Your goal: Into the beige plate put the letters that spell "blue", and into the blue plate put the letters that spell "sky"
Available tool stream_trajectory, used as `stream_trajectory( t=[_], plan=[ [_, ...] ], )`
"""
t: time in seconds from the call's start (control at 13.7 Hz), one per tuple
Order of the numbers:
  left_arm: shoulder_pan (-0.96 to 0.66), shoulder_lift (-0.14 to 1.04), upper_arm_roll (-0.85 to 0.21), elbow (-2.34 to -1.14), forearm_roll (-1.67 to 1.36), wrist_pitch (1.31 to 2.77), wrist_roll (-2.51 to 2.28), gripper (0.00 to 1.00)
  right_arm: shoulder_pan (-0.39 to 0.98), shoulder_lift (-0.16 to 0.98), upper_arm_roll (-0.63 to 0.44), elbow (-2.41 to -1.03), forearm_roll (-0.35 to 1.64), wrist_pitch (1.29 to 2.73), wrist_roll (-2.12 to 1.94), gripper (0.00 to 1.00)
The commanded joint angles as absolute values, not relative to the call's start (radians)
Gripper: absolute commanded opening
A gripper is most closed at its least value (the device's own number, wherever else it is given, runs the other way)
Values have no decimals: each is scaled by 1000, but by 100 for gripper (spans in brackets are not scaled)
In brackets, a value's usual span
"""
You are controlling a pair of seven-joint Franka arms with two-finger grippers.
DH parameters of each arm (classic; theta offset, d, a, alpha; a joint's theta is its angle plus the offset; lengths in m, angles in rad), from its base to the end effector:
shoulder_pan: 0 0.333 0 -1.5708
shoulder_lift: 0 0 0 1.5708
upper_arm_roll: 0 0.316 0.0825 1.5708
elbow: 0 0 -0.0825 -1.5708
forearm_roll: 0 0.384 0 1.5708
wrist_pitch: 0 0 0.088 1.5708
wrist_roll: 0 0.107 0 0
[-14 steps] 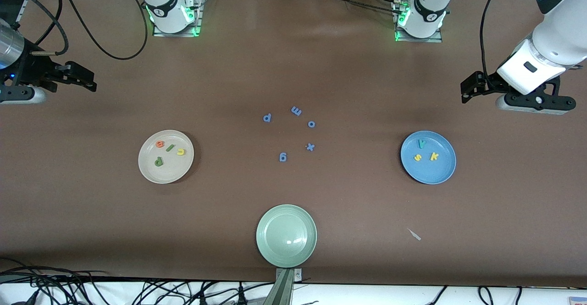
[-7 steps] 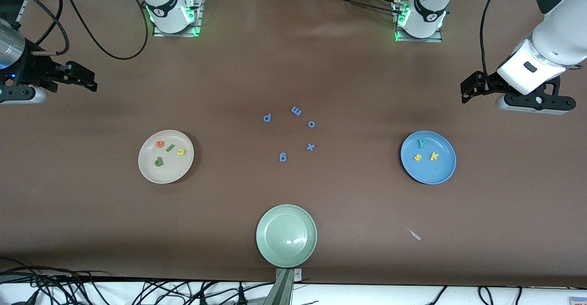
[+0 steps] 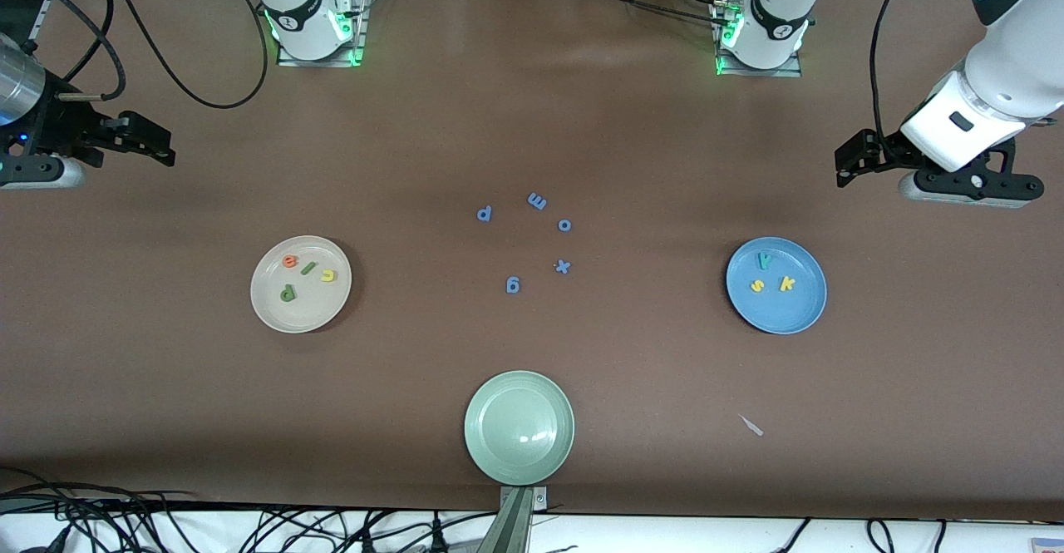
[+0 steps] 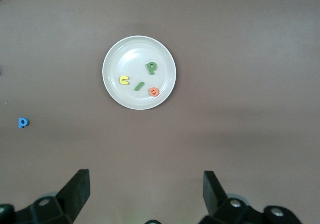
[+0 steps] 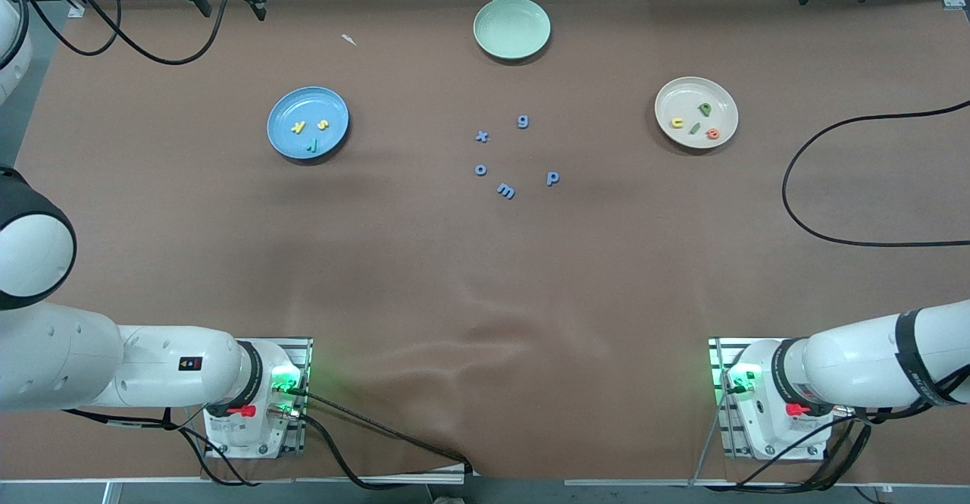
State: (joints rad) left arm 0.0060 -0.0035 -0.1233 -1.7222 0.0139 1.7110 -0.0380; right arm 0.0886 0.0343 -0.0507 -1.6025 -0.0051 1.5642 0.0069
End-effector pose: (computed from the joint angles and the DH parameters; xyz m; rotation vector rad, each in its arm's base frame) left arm 0.5568 -0.0644 0.5666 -3.1242 0.1271 0.0103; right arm 0.5615 0.0212 0.5899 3.1307 0.0487 -0.1134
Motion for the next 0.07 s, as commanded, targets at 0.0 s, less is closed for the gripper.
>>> stream_trajectory(
  t=[0.0],
  plan=[
    [2,-12,-115,-1718,5,1707,-17,100,92,46,-48,-1574,-18,1551,-2,100]
  ],
)
